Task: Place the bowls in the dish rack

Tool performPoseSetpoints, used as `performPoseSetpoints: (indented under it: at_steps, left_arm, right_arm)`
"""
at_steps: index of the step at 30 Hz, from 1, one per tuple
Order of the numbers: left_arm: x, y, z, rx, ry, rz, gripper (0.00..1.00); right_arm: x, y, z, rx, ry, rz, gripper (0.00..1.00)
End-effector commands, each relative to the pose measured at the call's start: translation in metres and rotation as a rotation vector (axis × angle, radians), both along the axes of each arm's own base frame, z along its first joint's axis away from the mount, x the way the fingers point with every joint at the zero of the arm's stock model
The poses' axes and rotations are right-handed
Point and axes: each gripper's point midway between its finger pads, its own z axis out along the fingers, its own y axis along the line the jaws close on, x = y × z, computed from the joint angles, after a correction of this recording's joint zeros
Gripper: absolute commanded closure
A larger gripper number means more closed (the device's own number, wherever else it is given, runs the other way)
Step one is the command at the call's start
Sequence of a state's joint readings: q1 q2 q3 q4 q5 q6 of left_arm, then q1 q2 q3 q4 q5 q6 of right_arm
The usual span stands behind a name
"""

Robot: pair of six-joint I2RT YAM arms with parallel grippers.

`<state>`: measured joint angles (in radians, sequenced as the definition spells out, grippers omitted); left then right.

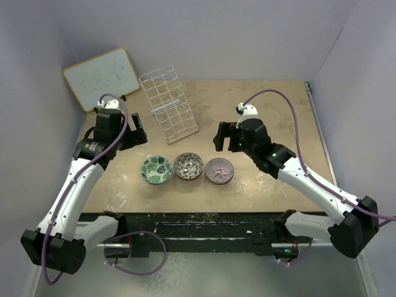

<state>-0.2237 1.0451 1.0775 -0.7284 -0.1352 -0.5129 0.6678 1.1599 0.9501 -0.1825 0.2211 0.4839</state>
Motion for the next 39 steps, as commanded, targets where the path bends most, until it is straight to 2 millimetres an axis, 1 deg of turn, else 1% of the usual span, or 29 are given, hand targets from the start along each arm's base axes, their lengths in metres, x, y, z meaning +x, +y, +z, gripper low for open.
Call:
performPoseSetpoints:
  at_steps: [1, 7, 11, 14, 16, 19, 20, 23, 27, 31, 32, 35, 39]
  left_arm:
    - [0.004, 0.003, 0.027, -0.002, -0.072, 0.013, 0.01]
    - [-0.002, 0.009, 0.026, 0.031, -0.081, 0.009, 0.01]
    - [-0.009, 0.004, 0.027, 0.033, -0.114, -0.051, 0.01]
    - [-0.015, -0.001, 0.026, 0.01, -0.15, -0.09, 0.01]
    - [-0.019, -0.001, 0.026, 0.006, -0.169, -0.093, 0.01]
    - [-0.026, 0.005, 0.029, 0.026, -0.187, -0.08, 0.01]
    - [-0.028, 0.008, 0.031, 0.035, -0.19, -0.074, 0.01]
    - [-0.034, 0.014, 0.039, 0.056, -0.203, -0.056, 0.01]
    - [-0.04, 0.017, 0.051, 0.063, -0.223, -0.056, 0.01]
    - [-0.044, 0.019, 0.054, 0.068, -0.236, -0.052, 0.01]
    - [-0.044, 0.02, 0.054, 0.07, -0.237, -0.048, 0.01]
    - [-0.044, 0.021, 0.053, 0.075, -0.233, -0.041, 0.01]
    - [-0.043, 0.021, 0.052, 0.076, -0.226, -0.041, 0.01]
  right_arm:
    - [0.004, 0.007, 0.03, 0.058, -0.055, 0.004, 0.0]
    - [0.005, 0.006, 0.027, 0.05, -0.049, -0.008, 0.0]
    - [0.008, 0.007, 0.02, 0.015, -0.047, 0.007, 0.0]
    - [0.004, 0.015, 0.006, 0.004, -0.002, 0.052, 0.0]
    - [0.002, 0.02, -0.003, -0.004, 0.028, 0.064, 0.03]
    - [-0.008, 0.033, -0.012, -0.017, 0.044, 0.09, 0.06]
    - [-0.014, 0.04, -0.016, -0.024, 0.052, 0.108, 0.08]
    - [-0.028, 0.049, -0.032, -0.053, 0.081, 0.139, 0.16]
    - [-0.051, 0.051, -0.051, -0.112, 0.13, 0.185, 0.26]
    - [-0.074, 0.054, -0.07, -0.148, 0.177, 0.248, 0.35]
    - [-0.078, 0.052, -0.077, -0.159, 0.191, 0.258, 0.36]
    - [-0.084, 0.05, -0.093, -0.195, 0.219, 0.283, 0.38]
    - [-0.085, 0.052, -0.095, -0.224, 0.218, 0.324, 0.4]
